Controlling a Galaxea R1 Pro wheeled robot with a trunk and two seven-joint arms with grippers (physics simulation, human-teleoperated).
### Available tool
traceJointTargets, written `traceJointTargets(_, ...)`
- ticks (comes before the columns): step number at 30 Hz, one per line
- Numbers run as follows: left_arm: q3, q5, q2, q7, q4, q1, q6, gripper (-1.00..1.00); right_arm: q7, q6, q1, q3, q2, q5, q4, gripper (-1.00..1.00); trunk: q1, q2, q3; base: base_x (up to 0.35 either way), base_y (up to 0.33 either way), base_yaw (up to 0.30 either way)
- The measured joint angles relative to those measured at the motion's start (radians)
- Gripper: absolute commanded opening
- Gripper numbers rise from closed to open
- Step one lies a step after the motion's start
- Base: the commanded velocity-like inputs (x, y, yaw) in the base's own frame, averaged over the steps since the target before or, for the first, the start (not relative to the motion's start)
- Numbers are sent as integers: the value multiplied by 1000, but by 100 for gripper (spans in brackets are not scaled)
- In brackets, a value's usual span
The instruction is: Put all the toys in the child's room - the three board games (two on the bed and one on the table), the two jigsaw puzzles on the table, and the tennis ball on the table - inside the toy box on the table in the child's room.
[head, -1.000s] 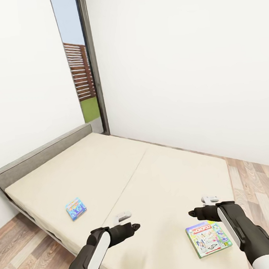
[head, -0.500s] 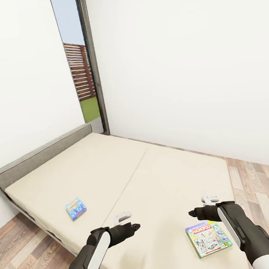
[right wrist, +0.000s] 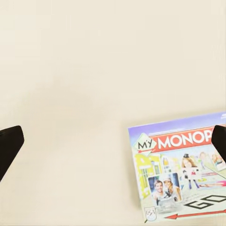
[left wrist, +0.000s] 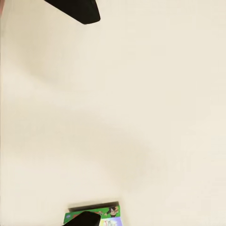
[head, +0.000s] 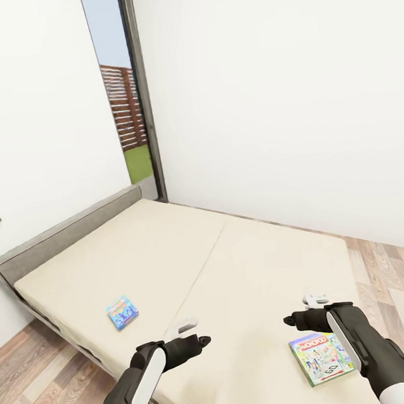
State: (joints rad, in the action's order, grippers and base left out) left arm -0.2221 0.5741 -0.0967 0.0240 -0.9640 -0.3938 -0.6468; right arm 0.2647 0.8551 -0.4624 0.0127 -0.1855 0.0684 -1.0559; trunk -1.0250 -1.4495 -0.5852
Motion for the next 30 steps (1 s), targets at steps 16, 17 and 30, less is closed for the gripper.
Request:
traceJointTargets(16,0,0,0,0,0,0,0,100,0,0,0,0,0,1,0,100,0,0,0,0,44,159)
traceJointTargets(17,0,0,0,0,0,0,0,100,0,0,0,1,0,1,0,100,0,0,0,0,12,258)
traceJointTargets(30,1,0,0,0,0,0,0,100,0,0,0,0,-1,1,0,100,0,0,0,0,5,280)
